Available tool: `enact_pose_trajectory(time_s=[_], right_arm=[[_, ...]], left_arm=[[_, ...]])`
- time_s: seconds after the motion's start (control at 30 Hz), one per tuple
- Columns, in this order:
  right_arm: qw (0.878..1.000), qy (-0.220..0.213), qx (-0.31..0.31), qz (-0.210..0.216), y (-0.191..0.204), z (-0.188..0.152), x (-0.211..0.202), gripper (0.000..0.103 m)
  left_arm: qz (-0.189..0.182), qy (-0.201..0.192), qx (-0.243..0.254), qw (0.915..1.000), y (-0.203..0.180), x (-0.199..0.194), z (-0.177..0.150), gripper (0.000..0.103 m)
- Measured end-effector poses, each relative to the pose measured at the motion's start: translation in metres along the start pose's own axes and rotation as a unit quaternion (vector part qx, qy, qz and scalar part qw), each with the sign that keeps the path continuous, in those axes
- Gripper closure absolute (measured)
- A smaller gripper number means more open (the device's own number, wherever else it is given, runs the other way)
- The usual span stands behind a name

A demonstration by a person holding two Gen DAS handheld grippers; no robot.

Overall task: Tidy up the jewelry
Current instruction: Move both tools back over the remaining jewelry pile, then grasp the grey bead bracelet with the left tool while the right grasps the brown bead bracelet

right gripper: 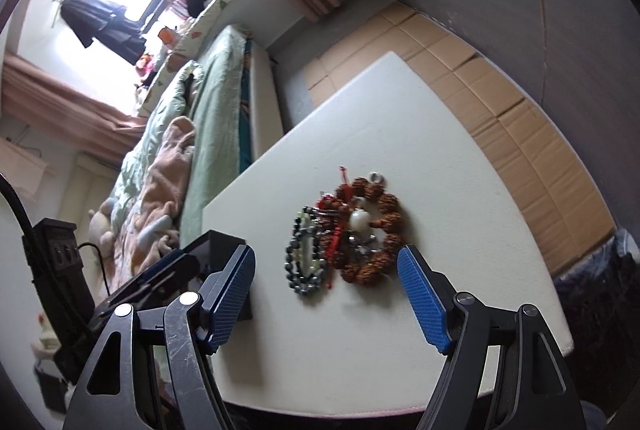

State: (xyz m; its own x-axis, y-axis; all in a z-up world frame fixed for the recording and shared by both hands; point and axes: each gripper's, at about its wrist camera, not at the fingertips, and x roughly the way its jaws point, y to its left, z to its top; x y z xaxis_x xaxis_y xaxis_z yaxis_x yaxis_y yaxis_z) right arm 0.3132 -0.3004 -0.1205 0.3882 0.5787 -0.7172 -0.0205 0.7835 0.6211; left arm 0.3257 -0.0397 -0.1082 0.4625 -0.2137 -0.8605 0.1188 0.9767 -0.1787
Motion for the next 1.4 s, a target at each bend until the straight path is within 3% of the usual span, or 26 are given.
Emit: enact_pose_trajectory(time_s=[0.2,0.53,0.73,0.83,0.9,1.03,1.4], right_arm=[[1.0,0.002,0.021,-0.009,-0.013,0.005,0.005,0.034],[0.997,0.039,0.055,-0.027,-0.025,0.004,0.033,0.057],[0.997,0.041,0.061,-0.04,-0.026,0.003,0.039,0.06],[0.996,0.046,0.062,-0.047,-0.027,0.003,0.045,0.062],[0.995,0.053,0.061,-0.055,-0.027,0.002,0.052,0.065],[0.994,0.065,0.056,-0.064,-0.027,0.001,0.061,0.072],[0.992,0.064,0.033,-0.103,-0.022,0.004,0.071,0.074]], left_arm=[[0.012,0.038,0.02,0.999,-0.011,0.033,0.005,0.054],[0.021,0.084,0.03,0.9958,-0.009,0.074,0.007,0.066],[0.026,0.099,0.045,0.9937,-0.013,0.088,0.004,0.079],[0.031,0.094,0.048,0.9939,-0.013,0.089,0.004,0.088],[0.013,0.089,0.037,0.9953,-0.009,0.084,0.003,0.092],[0.002,0.083,0.025,0.9962,-0.008,0.074,0.005,0.094],[-0.027,0.055,0.015,0.998,-0.008,0.042,0.01,0.094]])
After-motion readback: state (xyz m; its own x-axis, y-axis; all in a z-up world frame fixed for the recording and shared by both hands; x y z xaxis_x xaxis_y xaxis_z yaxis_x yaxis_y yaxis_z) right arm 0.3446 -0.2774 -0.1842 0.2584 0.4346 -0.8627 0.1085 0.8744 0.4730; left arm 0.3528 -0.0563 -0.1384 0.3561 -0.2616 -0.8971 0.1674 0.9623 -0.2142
